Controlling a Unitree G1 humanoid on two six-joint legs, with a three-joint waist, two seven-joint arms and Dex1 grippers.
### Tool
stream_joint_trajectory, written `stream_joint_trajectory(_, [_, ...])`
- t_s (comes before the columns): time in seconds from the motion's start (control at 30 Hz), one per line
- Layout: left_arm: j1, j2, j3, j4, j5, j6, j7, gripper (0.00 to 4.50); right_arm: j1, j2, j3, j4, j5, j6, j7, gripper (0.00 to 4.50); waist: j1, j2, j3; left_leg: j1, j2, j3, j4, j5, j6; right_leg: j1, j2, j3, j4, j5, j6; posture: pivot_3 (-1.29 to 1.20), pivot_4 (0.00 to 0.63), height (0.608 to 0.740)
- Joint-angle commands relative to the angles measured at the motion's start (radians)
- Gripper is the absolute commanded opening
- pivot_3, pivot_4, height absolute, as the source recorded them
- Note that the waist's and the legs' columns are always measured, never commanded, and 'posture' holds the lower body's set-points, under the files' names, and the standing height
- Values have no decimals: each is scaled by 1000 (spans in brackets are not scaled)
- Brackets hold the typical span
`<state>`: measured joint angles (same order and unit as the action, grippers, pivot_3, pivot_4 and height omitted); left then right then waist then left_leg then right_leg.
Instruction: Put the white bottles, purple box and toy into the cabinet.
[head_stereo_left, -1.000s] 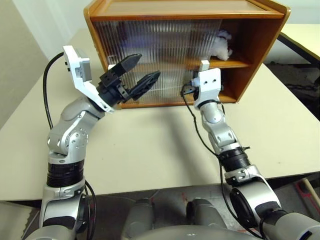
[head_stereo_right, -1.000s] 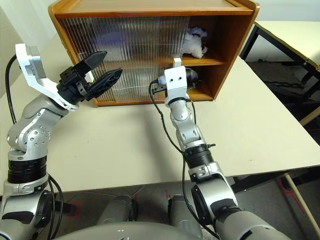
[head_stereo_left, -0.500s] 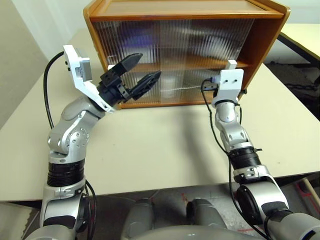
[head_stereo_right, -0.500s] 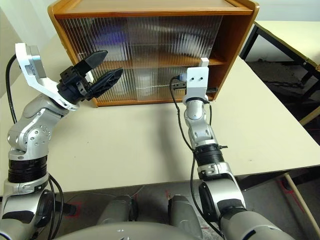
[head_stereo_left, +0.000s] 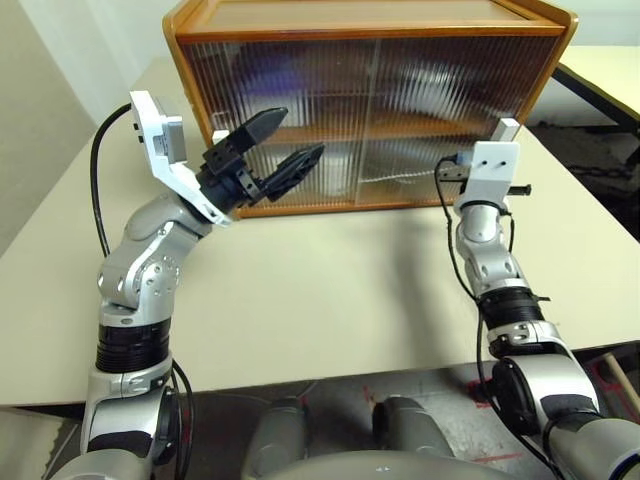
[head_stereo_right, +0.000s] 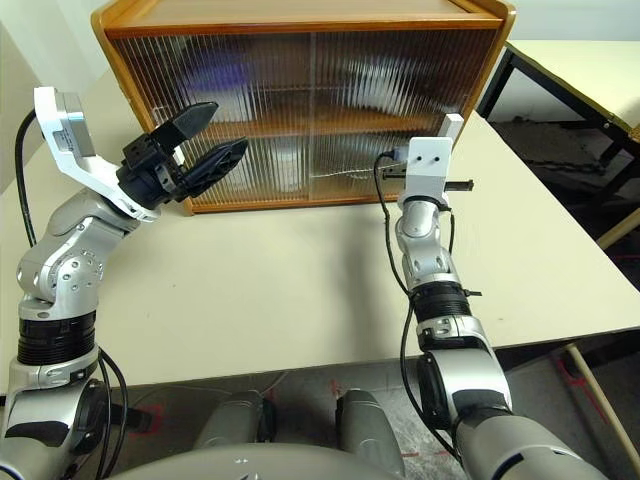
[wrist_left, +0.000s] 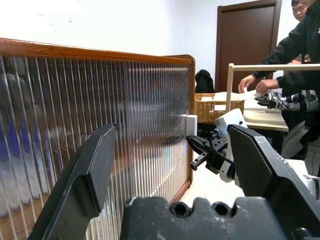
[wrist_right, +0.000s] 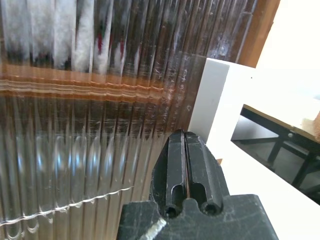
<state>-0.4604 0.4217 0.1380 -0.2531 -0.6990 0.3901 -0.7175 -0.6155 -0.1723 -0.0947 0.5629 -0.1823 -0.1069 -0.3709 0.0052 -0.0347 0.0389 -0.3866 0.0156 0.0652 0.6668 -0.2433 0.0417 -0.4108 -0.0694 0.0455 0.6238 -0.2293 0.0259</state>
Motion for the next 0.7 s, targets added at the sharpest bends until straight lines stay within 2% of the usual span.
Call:
stream_joint_trajectory(0.03, [-10, -3, -11, 18, 11, 0, -6, 4500, -8, -15, -19, 27, 1, -23, -25, 45, 0, 0, 0, 0, 0, 0, 0, 0, 0, 0, 0, 0, 0, 0, 0, 98, 0, 740])
stream_joint_trajectory(0.2, [-5, -4, -12, 23, 14, -4, -10, 4500, 12, -19, -11, 11, 15, -50, 16, 45, 1, 0, 0, 0, 0, 0, 0, 0, 0, 0, 0, 0, 0, 0, 0, 95, 0, 740])
stream_joint_trajectory(0.33, [12, -9, -11, 21, 16, -8, -10, 4500, 83, -26, 27, -86, 92, -121, 223, 45, -4, 0, 0, 0, 0, 0, 0, 0, 0, 1, 0, 0, -1, 0, 0, 96, 0, 740])
stream_joint_trajectory(0.43, [31, -11, -6, 19, 17, -11, -6, 4500, 170, -40, 38, -203, 212, -129, 437, 789, -14, 0, 0, 0, 1, -1, 0, 0, 1, 1, 0, 0, -1, 0, 1, 101, 0, 740])
stream_joint_trajectory(0.7, [143, -24, 31, 20, 49, -55, 37, 4500, 430, -98, 31, -457, 338, -126, 666, 3766, -14, 0, 0, 1, 3, -1, 0, 0, 0, 2, 0, 0, -1, -1, 2, 108, 0, 740])
